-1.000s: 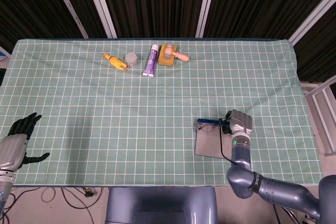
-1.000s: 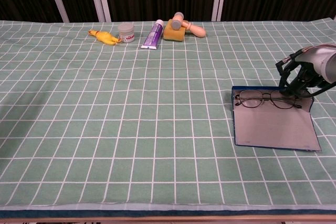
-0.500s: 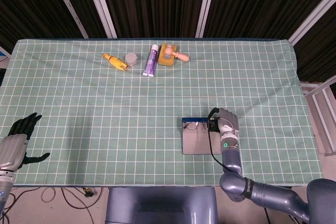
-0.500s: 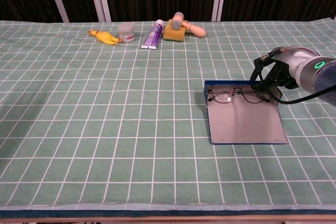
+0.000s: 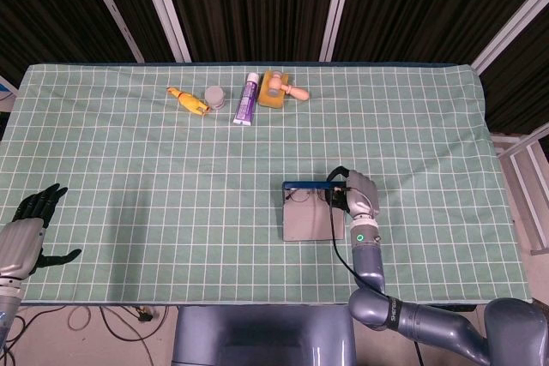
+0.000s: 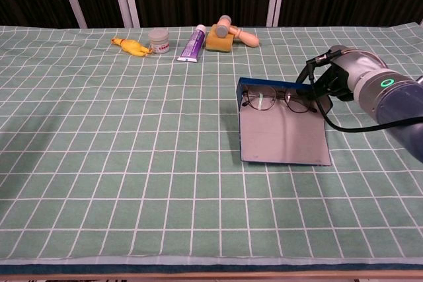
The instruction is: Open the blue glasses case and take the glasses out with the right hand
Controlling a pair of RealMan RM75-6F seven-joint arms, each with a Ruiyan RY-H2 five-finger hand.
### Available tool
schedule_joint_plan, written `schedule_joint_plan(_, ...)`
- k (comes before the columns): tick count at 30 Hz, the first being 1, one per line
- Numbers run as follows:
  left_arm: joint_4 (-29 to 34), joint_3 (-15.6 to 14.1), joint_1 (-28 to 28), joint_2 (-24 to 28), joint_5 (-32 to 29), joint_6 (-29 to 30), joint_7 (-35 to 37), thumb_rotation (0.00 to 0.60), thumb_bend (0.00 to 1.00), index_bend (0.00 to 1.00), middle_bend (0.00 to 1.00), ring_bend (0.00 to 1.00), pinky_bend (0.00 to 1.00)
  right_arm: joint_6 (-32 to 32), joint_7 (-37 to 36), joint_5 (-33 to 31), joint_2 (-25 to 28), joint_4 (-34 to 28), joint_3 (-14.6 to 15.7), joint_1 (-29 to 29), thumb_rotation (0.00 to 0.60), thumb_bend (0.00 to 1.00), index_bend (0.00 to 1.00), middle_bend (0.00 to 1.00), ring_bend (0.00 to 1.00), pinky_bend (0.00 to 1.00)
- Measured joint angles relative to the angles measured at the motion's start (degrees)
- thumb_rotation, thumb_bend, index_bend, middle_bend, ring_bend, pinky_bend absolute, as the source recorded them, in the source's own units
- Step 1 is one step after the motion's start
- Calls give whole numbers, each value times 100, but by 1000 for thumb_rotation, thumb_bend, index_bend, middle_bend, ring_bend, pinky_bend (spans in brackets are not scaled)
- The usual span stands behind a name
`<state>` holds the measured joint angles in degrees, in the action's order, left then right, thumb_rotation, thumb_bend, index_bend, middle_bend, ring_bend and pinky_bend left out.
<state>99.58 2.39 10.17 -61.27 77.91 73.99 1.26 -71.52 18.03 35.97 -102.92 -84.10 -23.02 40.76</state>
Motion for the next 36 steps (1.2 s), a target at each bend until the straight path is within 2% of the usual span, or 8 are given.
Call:
schedule_joint_plan(7,9,-3,2,7,3,-9,17,600,0,0,0,0,0,-192,-529,778,-299,424,106,-114,600,513,570,940,1000,1000)
schedule_joint_plan(14,9,-6,2,9,10,-9,22,600,0,0,0,0,0,-424,-952,1691,-600,1090,401,-235,600,512,570,938,1000,1000)
schedule_joint_plan(22,8,-3,2,10,7,-11,34,600,0,0,0,0,0,-565,-1218,2283,-937,1778,571,-341,600,513,570,938,1000,1000)
schedule_joint_plan(27,10,-1,4,11,-1,-18,41,600,0,0,0,0,0,-560,-1296,2475,-1084,2027,552,-389,600,513,570,938,1000,1000)
schedule_joint_plan(36,12,6,9,15,-23,-32,51,600,0,0,0,0,0,-431,-1252,2552,-1178,2190,341,-366,600,513,570,938,1000,1000)
